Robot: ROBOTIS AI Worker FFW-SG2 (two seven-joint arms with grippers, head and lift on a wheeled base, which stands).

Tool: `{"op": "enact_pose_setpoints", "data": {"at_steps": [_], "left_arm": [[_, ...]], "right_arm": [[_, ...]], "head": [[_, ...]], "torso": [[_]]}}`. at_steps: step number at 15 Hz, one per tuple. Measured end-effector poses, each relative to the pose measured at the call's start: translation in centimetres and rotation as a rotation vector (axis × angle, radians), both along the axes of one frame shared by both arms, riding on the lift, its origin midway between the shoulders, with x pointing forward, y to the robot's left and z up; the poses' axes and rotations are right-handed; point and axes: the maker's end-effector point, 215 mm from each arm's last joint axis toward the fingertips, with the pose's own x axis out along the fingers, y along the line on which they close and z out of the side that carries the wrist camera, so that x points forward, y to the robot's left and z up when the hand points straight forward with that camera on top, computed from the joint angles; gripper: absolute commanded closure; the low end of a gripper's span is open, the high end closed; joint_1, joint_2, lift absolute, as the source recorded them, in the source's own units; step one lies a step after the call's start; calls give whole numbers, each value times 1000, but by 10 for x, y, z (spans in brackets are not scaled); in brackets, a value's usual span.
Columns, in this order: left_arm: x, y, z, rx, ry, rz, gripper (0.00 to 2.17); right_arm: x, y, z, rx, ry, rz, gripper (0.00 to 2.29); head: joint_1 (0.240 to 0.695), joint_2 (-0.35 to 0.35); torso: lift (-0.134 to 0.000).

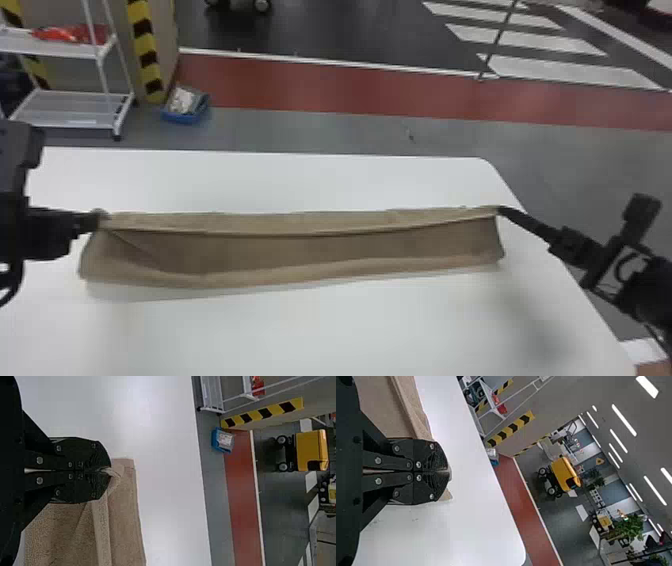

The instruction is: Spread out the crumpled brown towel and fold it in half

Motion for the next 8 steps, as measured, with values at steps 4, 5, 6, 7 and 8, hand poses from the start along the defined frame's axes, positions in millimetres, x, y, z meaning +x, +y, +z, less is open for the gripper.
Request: {"op": "enact_pose_setpoints", "data": {"at_steps": [4, 5, 6, 7, 8], "left_arm": [[23, -3, 7, 16, -13, -8, 1359], [26, -2, 7, 30, -11, -7, 1359], [29, -1, 6, 44, -7, -5, 1359], [30, 0, 3, 56, 0, -3, 1359], [32, 1, 1, 67, 4, 0, 1359]], "right_arm": [[7, -8, -3, -9, 4, -21, 1372], [10, -7, -5, -19, 8, -24, 1372], [13, -5, -7, -31, 12, -23, 1376], [18, -2, -8, -43, 11, -18, 1372], [23, 1, -9, -51, 10, -14, 1376]], "head": [[695, -216], [695, -214], [695, -209], [695, -205], [695, -200]], "torso": [[-123], [-123], [-123], [-123], [-123]]}}
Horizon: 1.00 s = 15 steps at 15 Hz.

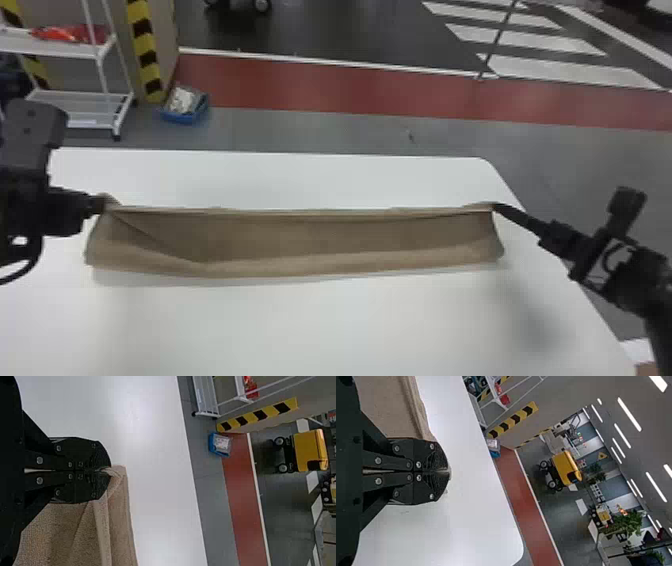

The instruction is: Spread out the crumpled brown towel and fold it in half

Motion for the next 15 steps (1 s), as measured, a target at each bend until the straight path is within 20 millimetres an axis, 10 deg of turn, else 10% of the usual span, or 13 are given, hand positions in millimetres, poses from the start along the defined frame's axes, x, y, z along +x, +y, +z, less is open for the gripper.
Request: {"op": "enact_pose_setpoints", "data": {"at_steps": [3, 5, 6, 8, 10, 15], "left_arm": [[13, -3, -2, 19, -16, -4, 1345], [23, -7, 1, 21, -39, -14, 464], [28, -9, 3, 20, -55, -18, 350], [40, -8, 7, 24, -84, -19, 316], [51, -1, 5, 44, -91, -2, 124], [60, 17, -4, 104, -104, 22, 124]], "right_arm": [[20, 6, 0, -39, -16, 6, 1372], [31, 11, 1, -60, -20, 6, 1123], [34, 12, 1, -70, -20, 5, 1116], [41, 15, -1, -92, -17, 0, 1065], [49, 7, -3, -123, -16, -36, 184], [68, 1, -5, -207, -31, -101, 76]], "head": [[695, -190], [695, -187], [695, -186], [695, -179], [695, -176], [689, -166]], "torso": [[-123], [-123], [-123], [-123], [-123], [-123]]}}
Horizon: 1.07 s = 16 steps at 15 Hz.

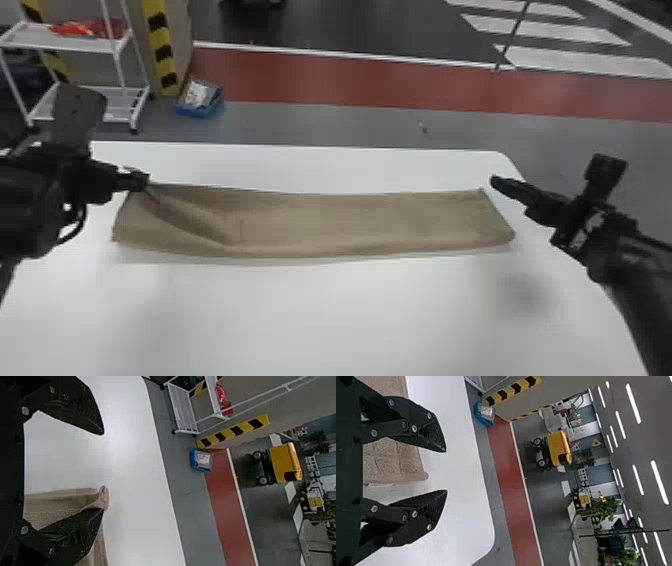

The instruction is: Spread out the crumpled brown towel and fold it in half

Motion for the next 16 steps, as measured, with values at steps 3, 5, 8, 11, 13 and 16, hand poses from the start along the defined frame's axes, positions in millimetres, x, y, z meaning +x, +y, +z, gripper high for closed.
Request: {"op": "enact_pose_setpoints", "data": {"at_steps": [3, 5, 8, 11, 13, 16], "left_arm": [[0, 9, -4, 18, 4, 12, 124], [2, 14, -2, 32, -11, 17, 124], [4, 22, -3, 56, -25, 23, 124], [5, 18, -11, 66, -14, 11, 124], [0, 5, -22, 63, 12, -14, 124], [-6, -15, -34, 50, 32, -29, 124]], "right_arm": [[8, 11, 0, -17, -6, 19, 80], [10, 14, 1, -23, -11, 25, 80], [9, 16, 1, -23, -13, 29, 80], [4, 17, -1, -26, -13, 37, 83], [1, 18, -1, -23, -16, 43, 83], [-2, 17, 0, -15, -21, 42, 83]], "head": [[690, -149], [687, -139], [686, -131], [693, -131], [695, -139], [695, -161]], "torso": [[-123], [-123], [-123], [-123], [-123], [-123]]}}
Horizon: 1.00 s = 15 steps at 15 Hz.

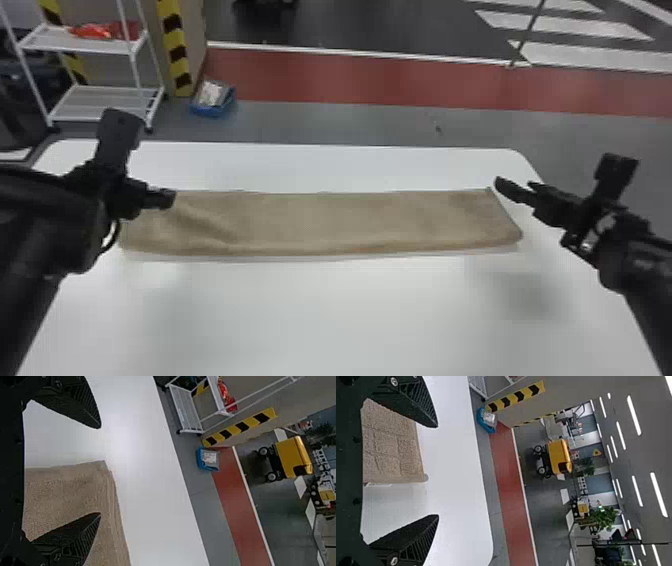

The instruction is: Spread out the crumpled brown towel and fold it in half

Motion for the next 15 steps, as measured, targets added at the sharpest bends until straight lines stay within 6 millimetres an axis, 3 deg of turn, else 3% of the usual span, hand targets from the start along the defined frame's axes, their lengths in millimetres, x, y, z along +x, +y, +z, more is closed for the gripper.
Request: {"op": "enact_pose_setpoints", "data": {"at_steps": [2, 5, 10, 15], "left_arm": [[-1, -11, -2, -17, -1, -3, 124], [2, -6, 9, 1, -34, 25, 124], [0, 20, 34, -114, -95, 34, 124], [-42, 40, 9, -267, -13, 57, 144]], "right_arm": [[-1, 0, -1, 2, -1, 0, 83], [-4, 2, 1, 8, -6, 6, 83], [-10, 0, 18, 12, -32, 54, 181], [-38, 21, -11, 105, 102, 132, 221]], "head": [[695, -171], [695, -167], [687, -149], [695, -119]], "torso": [[-123], [-123], [-123], [-123]]}}
